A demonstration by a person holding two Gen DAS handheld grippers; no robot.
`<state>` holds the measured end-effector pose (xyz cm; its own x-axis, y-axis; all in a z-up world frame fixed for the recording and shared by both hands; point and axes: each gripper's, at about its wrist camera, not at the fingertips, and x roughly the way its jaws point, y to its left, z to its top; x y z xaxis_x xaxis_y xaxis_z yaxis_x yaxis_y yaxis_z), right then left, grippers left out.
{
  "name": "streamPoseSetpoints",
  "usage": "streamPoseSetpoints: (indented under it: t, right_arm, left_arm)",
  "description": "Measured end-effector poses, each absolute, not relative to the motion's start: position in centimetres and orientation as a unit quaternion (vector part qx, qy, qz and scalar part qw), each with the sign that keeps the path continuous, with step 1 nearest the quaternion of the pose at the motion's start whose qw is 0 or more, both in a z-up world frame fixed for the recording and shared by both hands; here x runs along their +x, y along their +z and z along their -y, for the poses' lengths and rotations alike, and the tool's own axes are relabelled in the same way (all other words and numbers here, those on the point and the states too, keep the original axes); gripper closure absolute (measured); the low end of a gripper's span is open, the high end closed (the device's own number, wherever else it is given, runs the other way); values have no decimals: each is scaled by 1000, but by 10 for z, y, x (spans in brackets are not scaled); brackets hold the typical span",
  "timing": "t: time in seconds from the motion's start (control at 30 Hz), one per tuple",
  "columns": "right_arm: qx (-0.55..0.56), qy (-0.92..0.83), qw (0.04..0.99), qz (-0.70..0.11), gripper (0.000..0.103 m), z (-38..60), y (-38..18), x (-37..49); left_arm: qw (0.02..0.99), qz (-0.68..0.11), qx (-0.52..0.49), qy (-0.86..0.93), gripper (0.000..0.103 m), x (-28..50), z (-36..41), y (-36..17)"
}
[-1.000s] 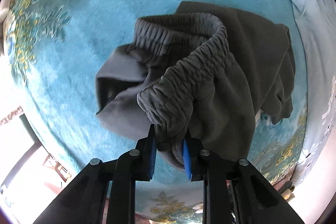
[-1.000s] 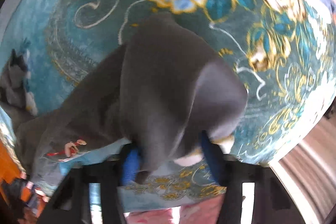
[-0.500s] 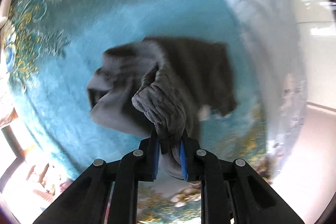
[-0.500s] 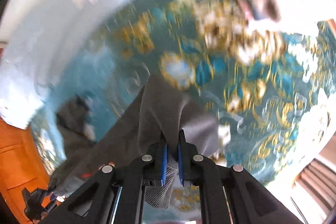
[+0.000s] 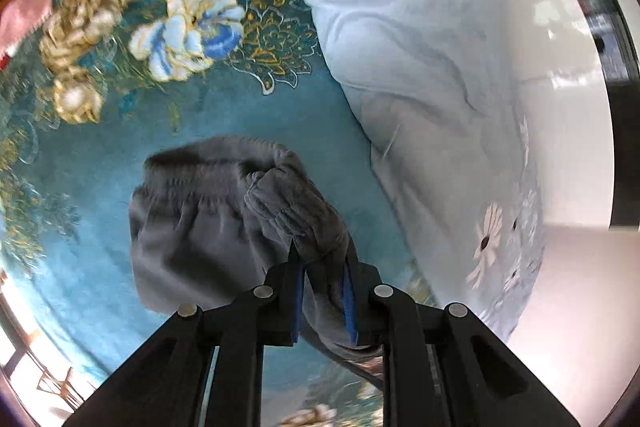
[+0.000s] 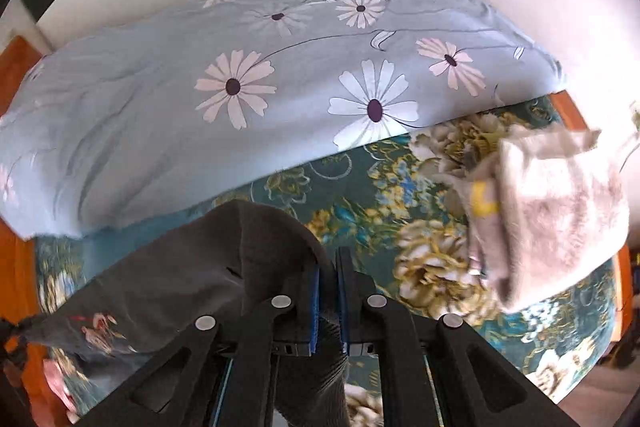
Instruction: Fold clothes
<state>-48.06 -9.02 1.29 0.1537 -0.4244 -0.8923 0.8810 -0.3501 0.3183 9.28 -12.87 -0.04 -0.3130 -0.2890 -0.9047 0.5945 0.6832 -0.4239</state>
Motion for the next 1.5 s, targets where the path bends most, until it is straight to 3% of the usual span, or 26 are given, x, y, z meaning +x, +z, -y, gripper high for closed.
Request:
streamPoseSetpoints:
  t: [0.07, 0.13, 0.2, 0.43, 0.7, 0.83, 1.0, 1.03, 1.17, 1.23, 1.37, 1.5]
  right_arm:
    - [553, -617, 519, -210, 87, 111, 7, -476]
    - [555, -620, 512, -211, 73, 121, 2, -470]
    - [550, -624, 512, -215, 60, 117, -4, -464]
    - [598, -587, 489, -242, 60, 65, -42, -445]
    - [673, -477, 447, -345, 60, -43, -111, -373]
    - [673, -455, 441, -381, 60, -72, -110, -353]
    - [635, -484, 450, -400, 60, -78, -76, -349]
    - [633, -489, 448, -398, 60, -80, -72, -350]
    - [628, -502, 445, -394, 60, -88, -60, -346]
    - [628, -505, 444, -391, 60, -95, -57, -343]
    - [632, -509, 445, -378, 60, -109, -52, -340]
    - [637, -513, 447, -363, 60, -120, -50, -340]
  left_arm:
    - [568, -738, 75, -357, 77, 104, 135, -18]
    - [560, -749, 47, -351, 73, 111, 131, -25]
    - [557, -745, 49, -365, 63, 115, 124, -25]
    - [619, -673, 223, -338, 54, 132, 65, -67]
    - [532, -672, 349, -378, 50, 95, 0, -155]
    - [465, -600, 449, -471, 44, 54, -4, -170]
    - [461, -463, 571, -497, 44, 23, -7, -190]
    - [461, -454, 575, -501, 45, 20, -8, -191]
    - [478, -419, 574, -516, 88, 5, -9, -182]
    - [487, -394, 569, -533, 95, -5, -10, -167]
    - [474, -361, 528, -605, 96, -29, -12, -110]
    - [425, -412, 405, -697, 96, -45, -6, -26]
